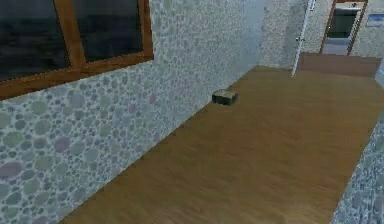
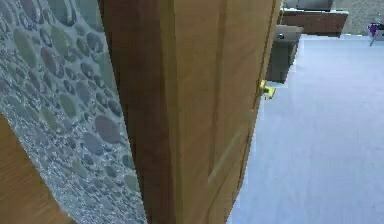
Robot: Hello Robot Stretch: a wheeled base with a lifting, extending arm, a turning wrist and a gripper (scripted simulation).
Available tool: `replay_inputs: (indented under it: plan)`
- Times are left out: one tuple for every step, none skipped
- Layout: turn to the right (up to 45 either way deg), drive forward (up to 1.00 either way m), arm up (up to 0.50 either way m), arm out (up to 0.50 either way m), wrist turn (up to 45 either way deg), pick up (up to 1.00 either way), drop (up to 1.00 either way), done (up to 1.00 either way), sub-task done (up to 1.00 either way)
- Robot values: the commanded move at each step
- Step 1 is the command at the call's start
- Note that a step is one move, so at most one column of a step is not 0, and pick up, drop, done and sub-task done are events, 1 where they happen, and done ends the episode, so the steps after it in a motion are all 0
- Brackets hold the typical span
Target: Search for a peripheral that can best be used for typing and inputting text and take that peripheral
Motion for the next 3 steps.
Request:
replay_inputs:
  plan:
    - [27.0,0.0,0.0,0.0,0.0,0.0,0.0,0.0,0.0]
    - [0.0,1.0,0.0,0.0,0.0,0.0,0.0,0.0,0.0]
    - [0.0,0.3,0.0,0.0,0.0,0.0,0.0,0.0,0.0]
